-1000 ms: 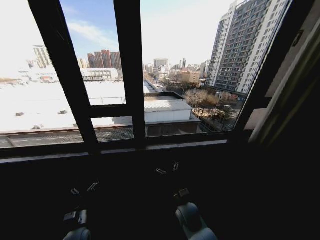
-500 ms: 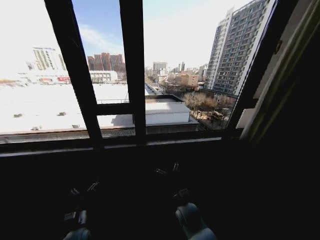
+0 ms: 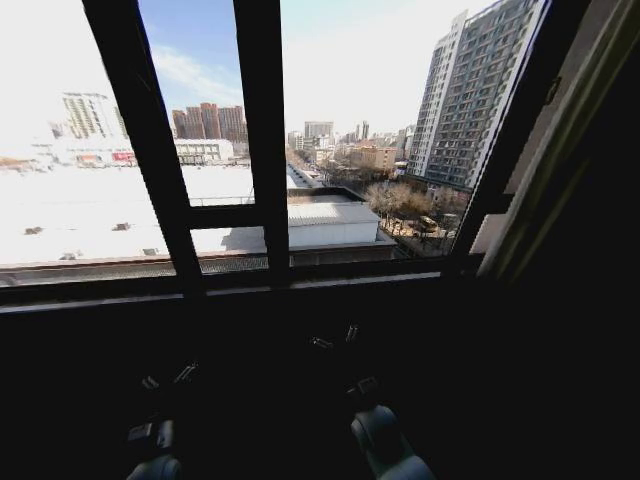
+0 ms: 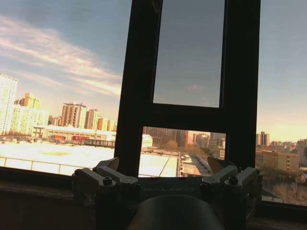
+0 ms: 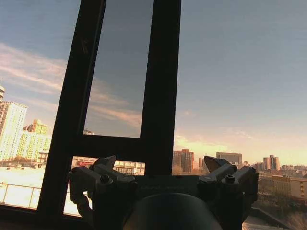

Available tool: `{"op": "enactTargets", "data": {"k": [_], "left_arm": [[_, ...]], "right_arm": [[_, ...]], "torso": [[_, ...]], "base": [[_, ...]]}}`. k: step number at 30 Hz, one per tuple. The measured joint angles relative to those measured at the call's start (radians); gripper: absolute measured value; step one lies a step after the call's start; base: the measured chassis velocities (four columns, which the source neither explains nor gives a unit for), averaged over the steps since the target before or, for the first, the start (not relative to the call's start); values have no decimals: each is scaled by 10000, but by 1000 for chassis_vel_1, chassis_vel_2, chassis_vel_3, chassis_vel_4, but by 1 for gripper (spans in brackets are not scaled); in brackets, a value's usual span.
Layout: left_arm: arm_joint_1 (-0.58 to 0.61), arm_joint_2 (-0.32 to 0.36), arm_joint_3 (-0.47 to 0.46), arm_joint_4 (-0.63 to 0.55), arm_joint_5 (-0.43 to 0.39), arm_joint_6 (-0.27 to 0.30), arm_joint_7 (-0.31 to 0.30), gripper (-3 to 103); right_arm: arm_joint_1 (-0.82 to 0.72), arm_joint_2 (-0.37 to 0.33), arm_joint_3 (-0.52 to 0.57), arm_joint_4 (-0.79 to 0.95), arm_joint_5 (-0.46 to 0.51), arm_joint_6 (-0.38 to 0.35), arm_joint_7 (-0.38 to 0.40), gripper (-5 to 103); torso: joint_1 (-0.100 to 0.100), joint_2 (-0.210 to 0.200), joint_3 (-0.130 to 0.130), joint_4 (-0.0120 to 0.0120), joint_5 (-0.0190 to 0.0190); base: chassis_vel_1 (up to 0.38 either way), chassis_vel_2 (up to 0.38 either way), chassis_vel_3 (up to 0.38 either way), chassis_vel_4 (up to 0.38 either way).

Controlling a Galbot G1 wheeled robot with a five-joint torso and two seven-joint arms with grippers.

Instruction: Open the curtains by pulling them apart, changing their state from closed to fully open.

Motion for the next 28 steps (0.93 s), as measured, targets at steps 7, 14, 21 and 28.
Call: {"op": "enactTargets", "data": {"k": [7, 14, 21, 28], "left_arm": [[0, 0, 0, 0, 0, 0, 0, 100], [0, 0, 0, 0, 0, 0, 0, 100], [0, 0, 0, 0, 0, 0, 0, 100], [0, 0, 0, 0, 0, 0, 0, 100]], "right_arm": [[0, 0, 0, -2, 0, 0, 0, 100], [0, 1, 0, -2, 0, 0, 0, 100], [0, 0, 0, -3, 0, 0, 0, 100], [0, 0, 0, -3, 0, 0, 0, 100]], "torso": [[3, -1, 2, -1, 1], [2, -1, 1, -1, 0], [3, -1, 2, -1, 1], [3, -1, 1, -1, 1]], "base": [[0, 0, 0, 0], [0, 0, 0, 0], [0, 0, 0, 0], [0, 0, 0, 0]]}}
